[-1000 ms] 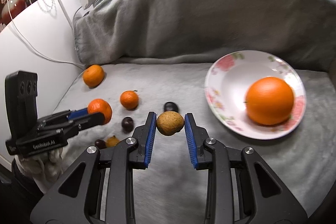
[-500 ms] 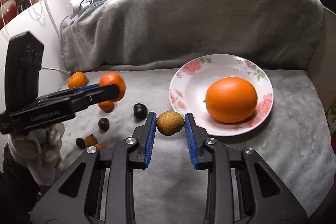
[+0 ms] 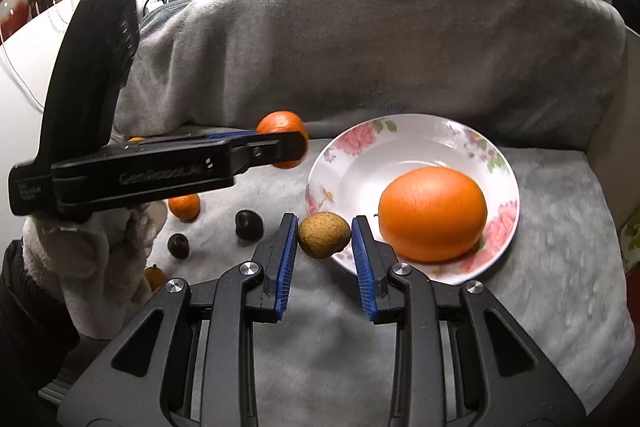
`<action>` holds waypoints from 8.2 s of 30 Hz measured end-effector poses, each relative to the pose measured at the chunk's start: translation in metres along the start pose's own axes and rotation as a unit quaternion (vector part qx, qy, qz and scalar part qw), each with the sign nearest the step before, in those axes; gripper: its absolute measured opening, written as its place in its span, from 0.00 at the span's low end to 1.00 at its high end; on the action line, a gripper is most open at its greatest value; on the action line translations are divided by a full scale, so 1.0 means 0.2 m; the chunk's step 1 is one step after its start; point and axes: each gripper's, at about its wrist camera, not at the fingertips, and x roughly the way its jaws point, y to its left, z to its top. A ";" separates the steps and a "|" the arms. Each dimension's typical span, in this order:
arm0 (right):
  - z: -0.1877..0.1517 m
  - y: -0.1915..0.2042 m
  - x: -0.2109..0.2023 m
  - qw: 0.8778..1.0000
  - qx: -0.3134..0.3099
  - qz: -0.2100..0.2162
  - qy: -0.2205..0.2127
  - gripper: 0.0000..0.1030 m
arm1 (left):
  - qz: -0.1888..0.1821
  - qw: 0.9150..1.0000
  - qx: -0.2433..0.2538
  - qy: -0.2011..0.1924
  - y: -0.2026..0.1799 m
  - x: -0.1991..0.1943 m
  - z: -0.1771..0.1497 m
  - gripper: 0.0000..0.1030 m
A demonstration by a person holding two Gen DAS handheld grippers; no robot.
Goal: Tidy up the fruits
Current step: 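Carry the mandarin and kiwi to the plate and release both, then withdraw the left tool from the plate toward the remaining fruits, then grasp a brown pear with the left gripper while the right gripper grasps a dark plum, then carry the pear and plum onto the plate and open both grippers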
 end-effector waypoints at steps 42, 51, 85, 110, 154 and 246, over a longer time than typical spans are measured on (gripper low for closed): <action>-0.01 -0.01 0.00 1.000 -0.006 0.001 -0.025 0.87 | 0.005 1.000 0.000 0.020 -0.04 0.12 0.15 0.79; 0.01 0.02 -0.05 0.999 -0.012 0.004 -0.030 0.88 | 0.009 1.000 0.001 0.004 -0.03 0.02 0.15 0.79; -0.04 0.31 -0.01 0.994 -0.045 0.100 0.021 0.88 | 0.074 0.993 -0.066 -0.063 0.41 -0.71 -0.26 0.72; -0.03 0.42 0.37 0.976 0.007 0.179 0.126 0.49 | 0.022 0.999 -0.021 0.042 0.25 -0.53 -0.61 0.45; -0.04 0.49 0.57 0.960 0.027 0.212 0.179 0.21 | 0.014 0.994 0.026 0.105 0.25 -0.33 -0.54 0.26; 0.35 -0.45 0.26 0.997 0.072 0.034 0.008 0.21 | -0.002 0.996 0.092 0.009 -0.28 0.04 -0.10 0.26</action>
